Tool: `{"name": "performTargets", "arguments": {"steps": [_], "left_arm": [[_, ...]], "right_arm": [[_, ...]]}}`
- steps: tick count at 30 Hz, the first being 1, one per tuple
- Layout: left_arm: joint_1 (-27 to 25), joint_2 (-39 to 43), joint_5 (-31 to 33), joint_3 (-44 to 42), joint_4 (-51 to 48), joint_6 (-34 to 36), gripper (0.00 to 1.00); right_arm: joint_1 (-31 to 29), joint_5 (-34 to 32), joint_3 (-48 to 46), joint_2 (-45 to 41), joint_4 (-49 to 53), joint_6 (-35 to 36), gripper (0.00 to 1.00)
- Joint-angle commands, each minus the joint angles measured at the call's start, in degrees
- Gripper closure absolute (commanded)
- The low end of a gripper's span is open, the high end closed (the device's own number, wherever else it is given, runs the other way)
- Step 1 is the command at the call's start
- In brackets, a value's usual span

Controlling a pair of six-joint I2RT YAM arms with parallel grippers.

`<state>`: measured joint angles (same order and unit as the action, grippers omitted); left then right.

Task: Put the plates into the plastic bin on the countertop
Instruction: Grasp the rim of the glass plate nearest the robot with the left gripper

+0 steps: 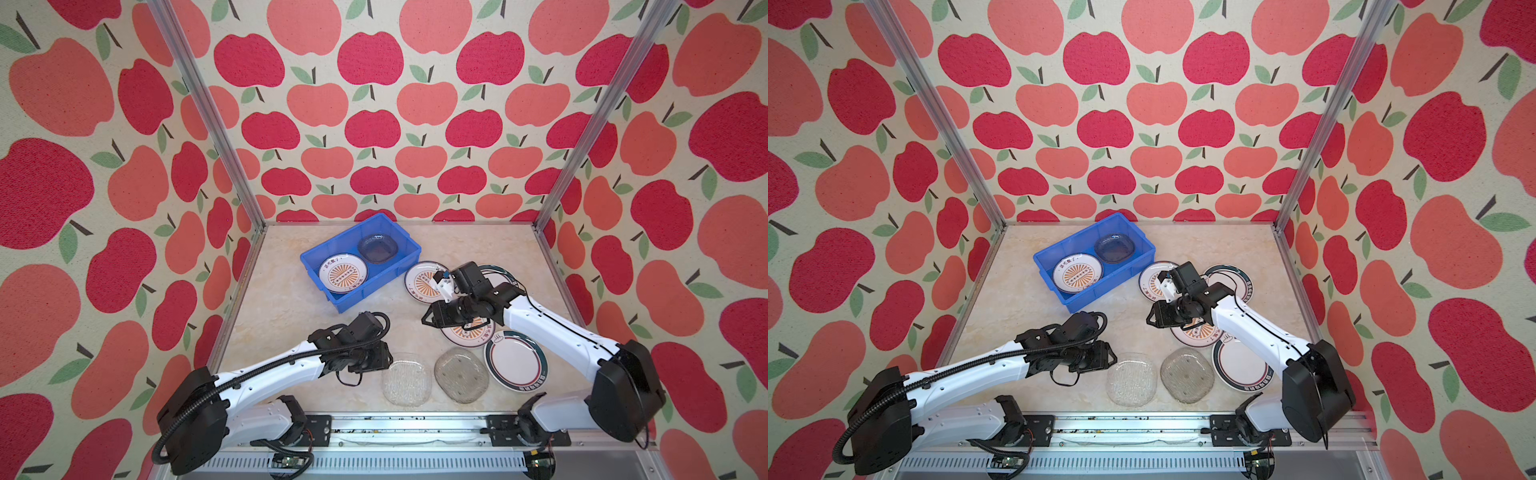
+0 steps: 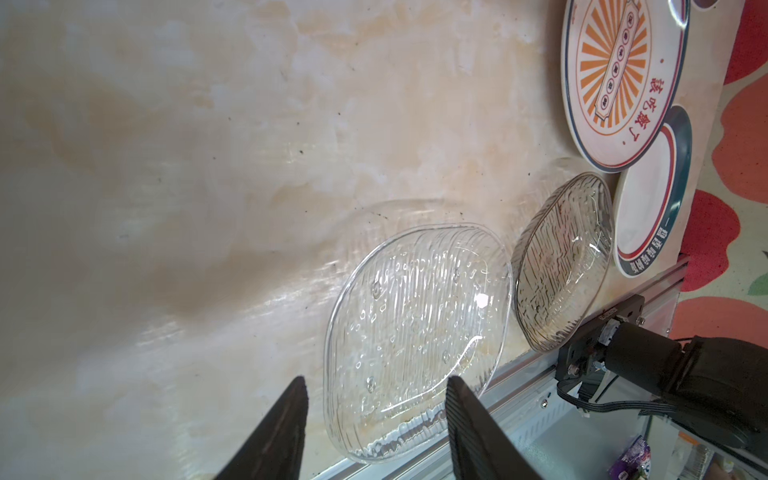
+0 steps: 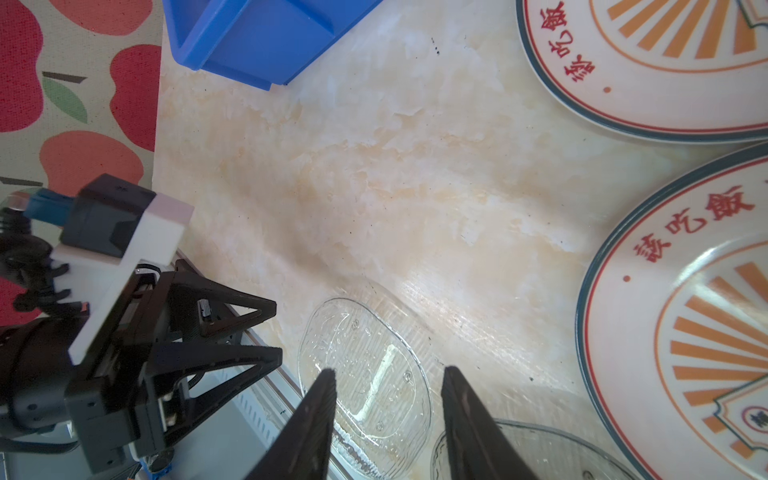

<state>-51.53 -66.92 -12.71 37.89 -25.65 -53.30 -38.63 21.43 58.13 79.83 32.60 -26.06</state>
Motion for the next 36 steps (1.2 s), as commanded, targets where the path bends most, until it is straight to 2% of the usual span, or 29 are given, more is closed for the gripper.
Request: {"name": "performTargets", "arguments": {"steps": [1, 6, 13, 16, 19, 28, 30, 35, 36], "left_arm": [[-0.2, -0.8, -0.5, -1.3, 1.4, -3.4, 0.48], [-0.2, -2.3, -3.5, -4.1, 4.9, -5.4, 0.58], [-0.4, -3.8, -4.4, -5.7, 6.5, -7.0, 0.6], [-0.4, -4.5, -5.0, -6.6, 8.1, -7.7, 0.63], [-0.5, -5.7, -5.2, -6.8, 8.3, -7.9, 0.71], [-0.5, -7.3, -4.8, -7.3, 8.6, -8.4, 0.75], [-0.5, -7.9, -4.9, -7.4, 8.6, -8.4, 0.81], [-0.4, -8.7, -4.9, -7.3, 8.0, -8.3, 0.87], [-0.4, -8.6, -4.8, -7.2, 7.7, -8.4, 0.92]], "right_arm": [[-0.1, -0.9, -1.1, -1.2, -0.6, -0.9, 0.55], [-0.1, -0.7, -1.7, -0.9, -1.4, -1.0, 0.55], [-0.1, -0.3, -1.8, -0.6, -2.0, -1.1, 0.55], [0.0, -0.4, -2.1, -0.4, -2.1, -0.9, 0.55], [0.0, -0.3, -2.1, -0.2, -2.1, -0.9, 0.55], [0.1, 0.3, -2.4, 0.6, -3.0, -0.9, 0.55], [0.2, 0.4, -2.4, 0.9, -3.2, -1.0, 0.55], [0.3, 0.4, -2.5, 1.1, -3.5, -1.2, 0.55], [0.2, 0.5, -2.5, 1.0, -3.5, -1.3, 0.55]]}}
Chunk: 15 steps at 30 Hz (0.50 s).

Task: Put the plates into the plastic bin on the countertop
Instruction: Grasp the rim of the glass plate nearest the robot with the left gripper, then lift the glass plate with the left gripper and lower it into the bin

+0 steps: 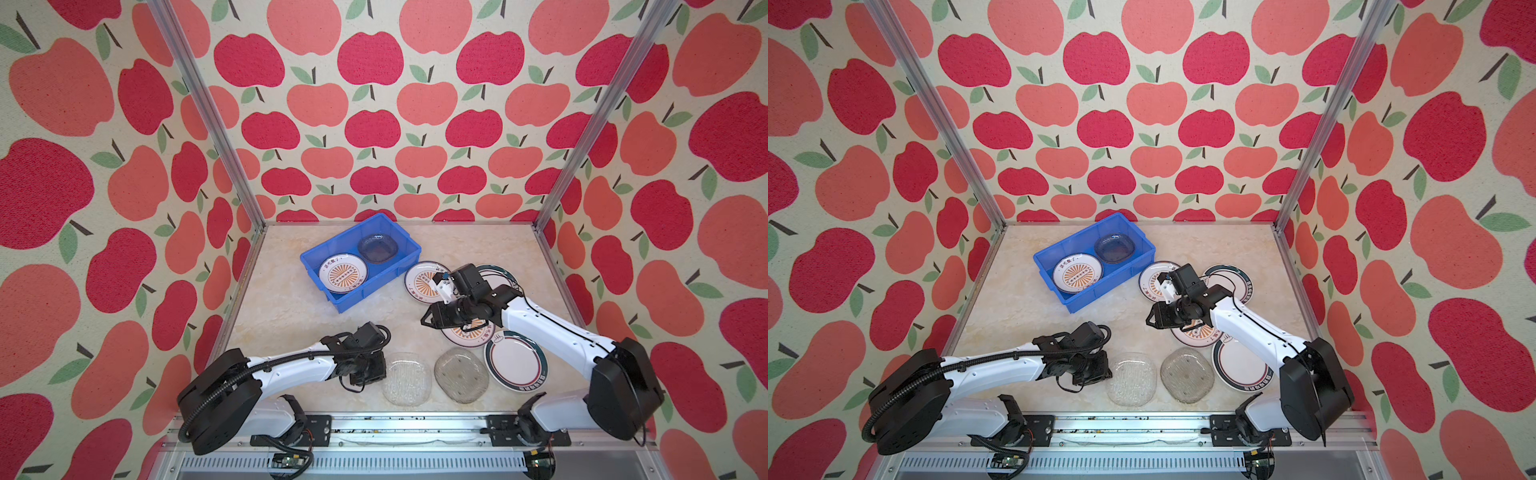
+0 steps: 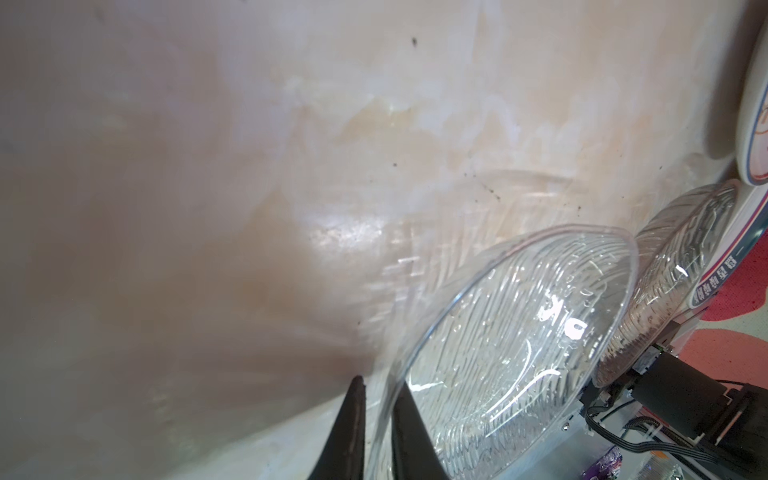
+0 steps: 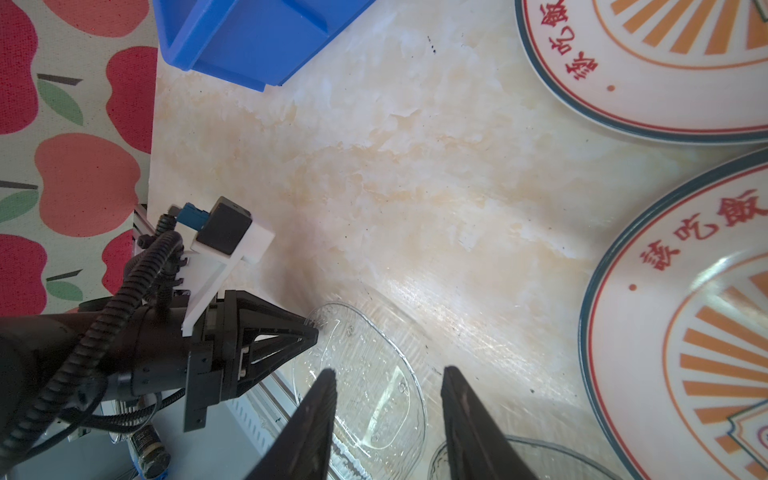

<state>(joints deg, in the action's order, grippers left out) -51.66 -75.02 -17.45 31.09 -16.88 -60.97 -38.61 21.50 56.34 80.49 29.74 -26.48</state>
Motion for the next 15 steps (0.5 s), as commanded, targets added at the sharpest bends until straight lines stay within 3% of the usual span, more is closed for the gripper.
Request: {"name": "performTargets", "arguments": {"steps": [1, 4, 8, 15], "left_arm": [[-0.3, -0.4, 0.1, -0.2, -1.4, -0.6, 0.94], [0.3, 0.7, 0.4, 0.7, -3.3, 0.2, 1.0], [2.2, 4.4, 0.8, 4.4, -8.4, 3.4, 1.0], [10.2, 11.1, 0.4, 16.7, -21.1, 11.1, 1.0]], "right_arm": [[0.3, 0.6, -0.8, 0.3, -0.7, -0.9, 0.55], [0.6, 0.4, -0.7, 0.1, -0.7, -1.1, 0.55], [2.8, 1.3, -0.3, -1.3, -1.8, -2.1, 0.55], [10.1, 1.2, 3.5, -5.2, -3.9, -1.9, 0.56]]}}
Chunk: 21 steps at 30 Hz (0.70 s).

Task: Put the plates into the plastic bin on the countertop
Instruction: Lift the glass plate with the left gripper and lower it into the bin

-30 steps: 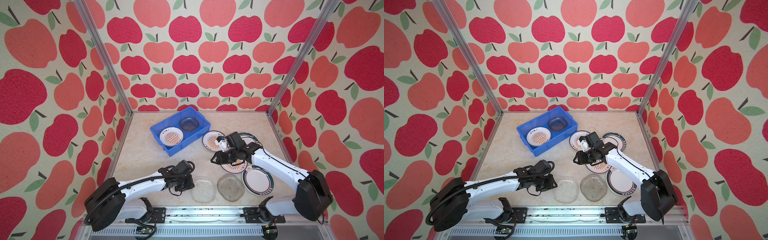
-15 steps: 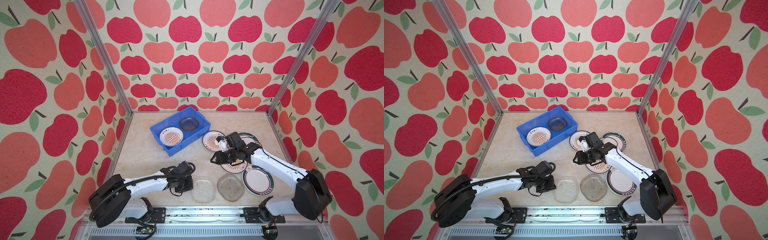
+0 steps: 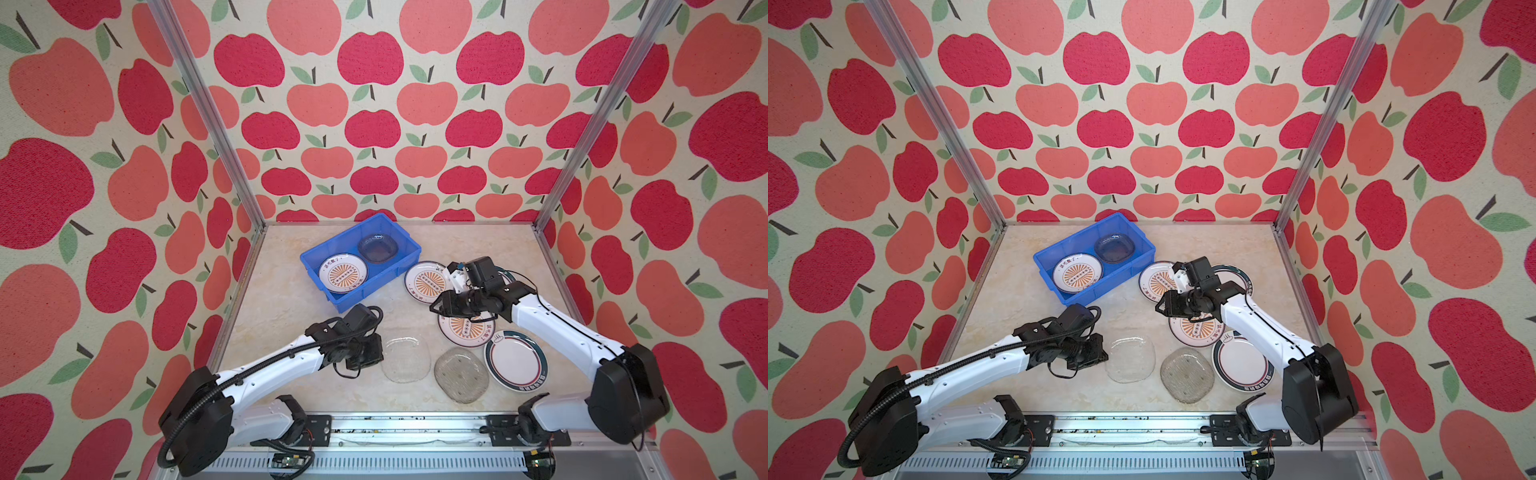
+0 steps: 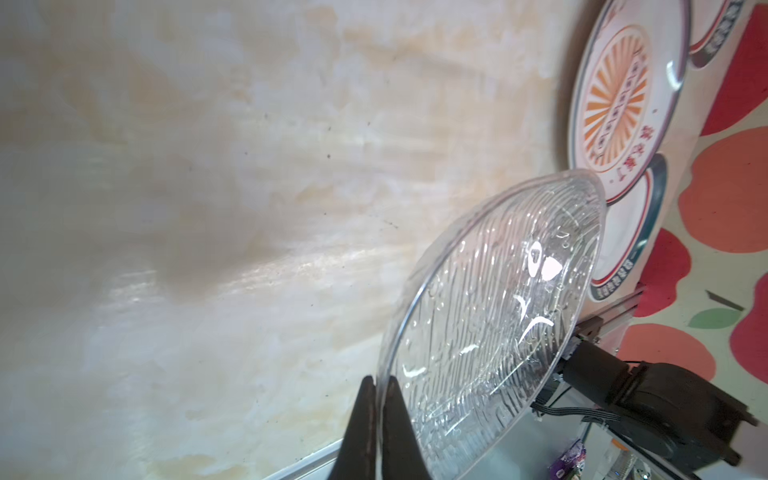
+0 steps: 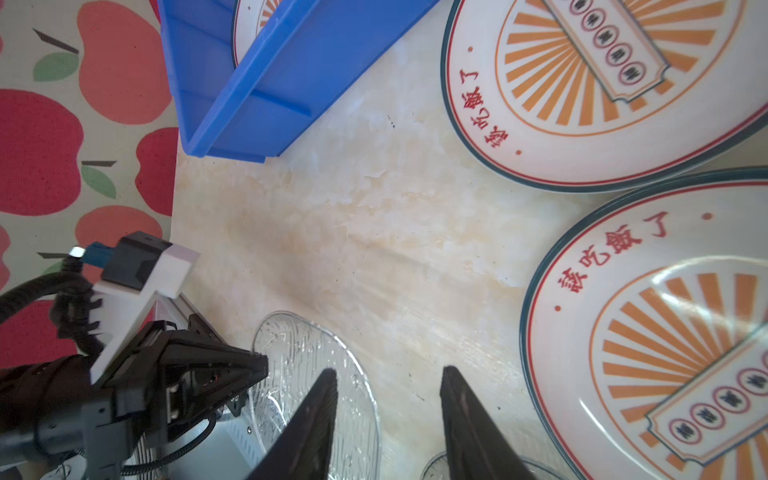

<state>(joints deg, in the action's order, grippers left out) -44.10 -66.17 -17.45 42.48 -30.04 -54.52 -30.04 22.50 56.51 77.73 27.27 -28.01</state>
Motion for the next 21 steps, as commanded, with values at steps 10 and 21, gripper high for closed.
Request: {"name": "performTargets", "arguments": {"steps": [10, 21], "left_arm": [[21.9, -3.8, 1.4, 22.3, -6.7, 14.7, 1.0], [31.7, -26.6, 2.7, 39.5, 4.4, 16.7, 1.0]], "right_arm": [[5.0, 1.4, 12.1, 1.9, -4.4, -1.9, 0.55], [6.1, 3.3, 19.6, 8.3, -6.3, -4.6, 0.55]]}}
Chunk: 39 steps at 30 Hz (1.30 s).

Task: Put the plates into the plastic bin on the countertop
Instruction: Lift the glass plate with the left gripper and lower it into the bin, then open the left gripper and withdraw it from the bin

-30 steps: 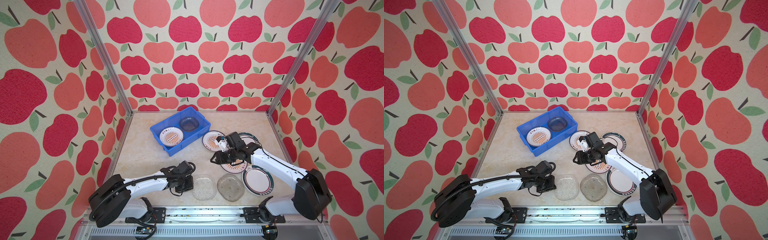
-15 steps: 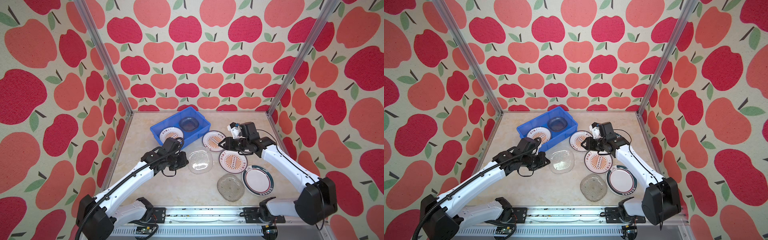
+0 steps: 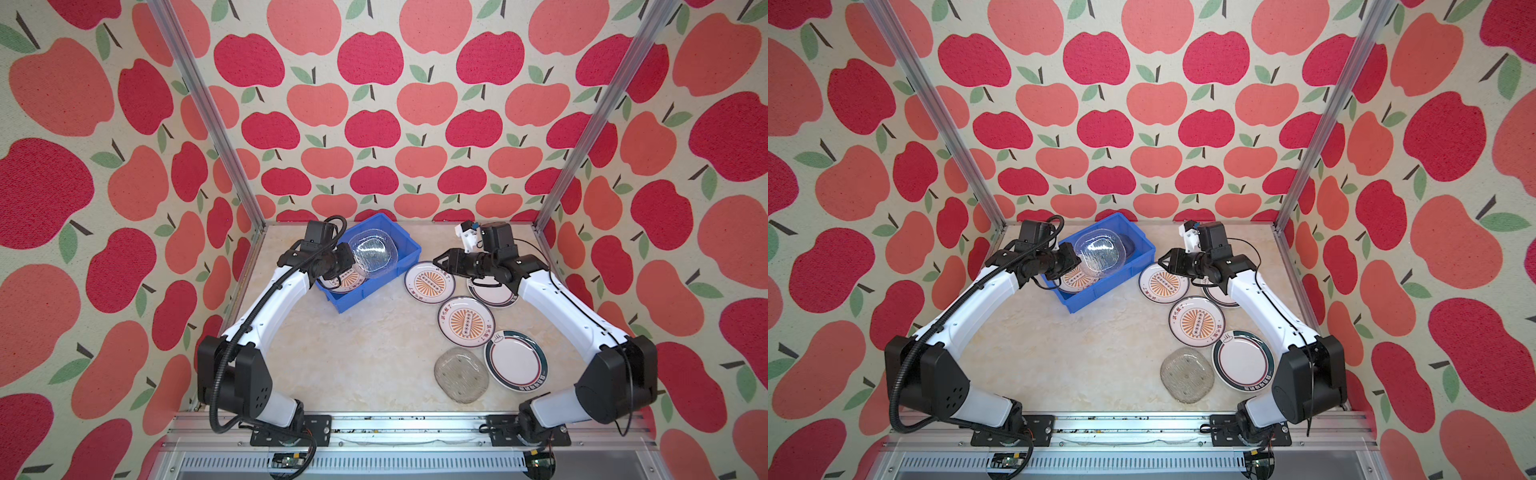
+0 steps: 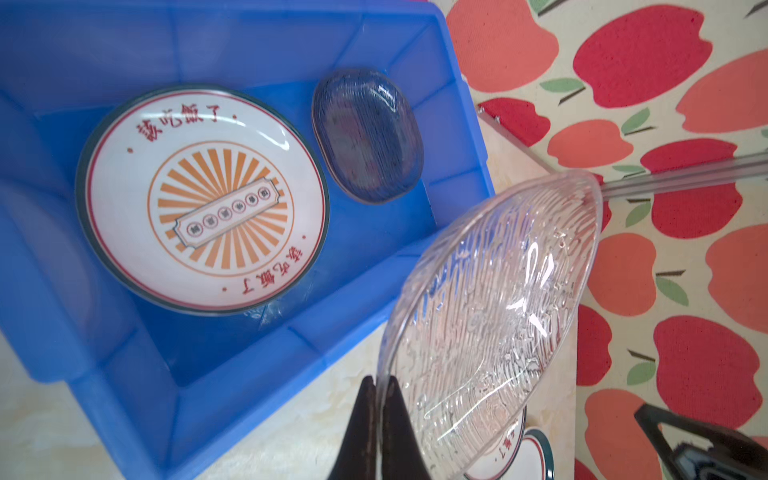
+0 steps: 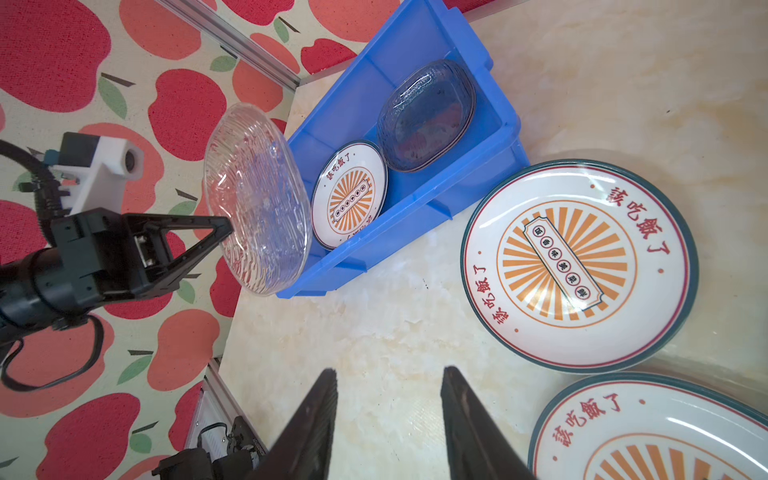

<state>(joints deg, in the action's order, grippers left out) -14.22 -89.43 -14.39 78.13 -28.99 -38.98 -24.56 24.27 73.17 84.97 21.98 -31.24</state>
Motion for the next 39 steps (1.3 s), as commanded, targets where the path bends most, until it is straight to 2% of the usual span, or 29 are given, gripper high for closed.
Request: {"name": "performTargets", "arguments": {"steps": [1, 7, 12, 21, 26, 39], "left_arm": [[2.5, -5.6, -1.2, 5.3, 4.2, 0.5, 1.0], [3.4, -15.8, -2.1, 10.1, 10.4, -5.3, 1.0], [2.6, -25.2, -3.3, 16.0, 11.3, -7.5, 1.0], [1.3, -35.2, -1.3, 22.6, 11.2, -9.7, 1.0], [0.7, -37.9, -0.8, 24.8, 10.1, -10.6, 1.0], [0.8, -39.2, -0.4, 24.0, 10.4, -12.8, 1.0]], "right_arm": [[0.7, 1.5, 3.5, 1.5, -1.0, -1.5, 0.55], [1.5, 3.1, 6.3, 4.8, -1.4, -2.8, 0.55], [2.1, 5.0, 7.5, 6.8, -1.7, -3.5, 0.56], [3.2, 6.5, 6.6, 7.2, -2.5, -4.3, 0.55], [3.8, 6.9, 6.2, 7.1, -2.8, -4.5, 0.55], [4.1, 7.6, 4.2, 5.5, -3.9, -4.5, 0.55]]}}
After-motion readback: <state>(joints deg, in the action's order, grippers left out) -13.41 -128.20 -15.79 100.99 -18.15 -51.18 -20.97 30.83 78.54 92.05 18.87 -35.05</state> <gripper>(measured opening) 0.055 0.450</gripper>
